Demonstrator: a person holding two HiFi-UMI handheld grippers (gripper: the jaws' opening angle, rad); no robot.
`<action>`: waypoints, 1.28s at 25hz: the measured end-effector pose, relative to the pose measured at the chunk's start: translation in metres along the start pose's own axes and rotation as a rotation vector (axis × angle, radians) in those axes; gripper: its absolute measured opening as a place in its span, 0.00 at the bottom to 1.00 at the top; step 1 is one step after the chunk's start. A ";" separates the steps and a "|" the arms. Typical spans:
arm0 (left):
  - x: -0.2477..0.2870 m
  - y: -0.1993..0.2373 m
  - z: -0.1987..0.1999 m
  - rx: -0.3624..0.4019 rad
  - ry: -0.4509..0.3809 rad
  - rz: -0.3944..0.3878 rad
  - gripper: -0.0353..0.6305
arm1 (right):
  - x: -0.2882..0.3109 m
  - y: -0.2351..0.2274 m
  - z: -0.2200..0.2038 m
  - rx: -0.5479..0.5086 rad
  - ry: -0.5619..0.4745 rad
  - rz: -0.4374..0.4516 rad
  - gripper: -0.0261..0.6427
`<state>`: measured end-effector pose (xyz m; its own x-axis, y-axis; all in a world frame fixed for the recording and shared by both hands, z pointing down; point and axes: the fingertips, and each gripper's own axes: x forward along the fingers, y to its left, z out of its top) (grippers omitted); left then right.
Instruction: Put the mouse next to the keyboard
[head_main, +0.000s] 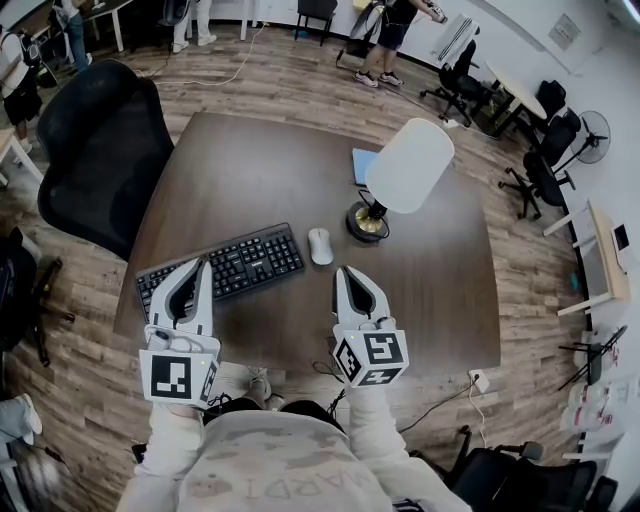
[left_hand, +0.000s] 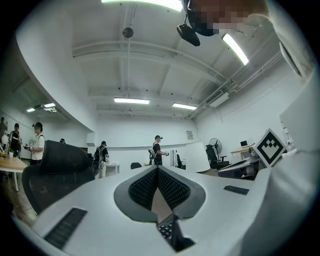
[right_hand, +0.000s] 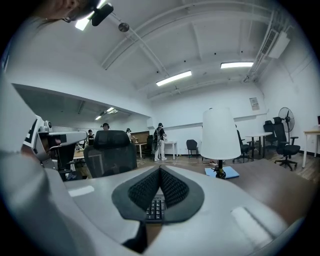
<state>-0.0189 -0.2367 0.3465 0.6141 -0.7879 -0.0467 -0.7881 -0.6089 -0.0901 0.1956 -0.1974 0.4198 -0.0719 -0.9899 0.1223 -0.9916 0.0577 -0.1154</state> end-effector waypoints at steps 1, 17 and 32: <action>-0.003 -0.002 0.002 0.001 -0.005 -0.001 0.06 | -0.004 0.002 0.003 -0.003 -0.008 0.001 0.05; -0.052 -0.015 0.026 0.016 -0.048 0.004 0.06 | -0.060 0.036 0.044 -0.077 -0.118 0.021 0.05; -0.093 -0.034 0.046 0.029 -0.090 0.009 0.06 | -0.114 0.055 0.070 -0.117 -0.198 0.031 0.05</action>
<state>-0.0470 -0.1386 0.3077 0.6091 -0.7812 -0.1369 -0.7930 -0.5976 -0.1185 0.1571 -0.0904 0.3307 -0.0912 -0.9929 -0.0762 -0.9958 0.0914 0.0007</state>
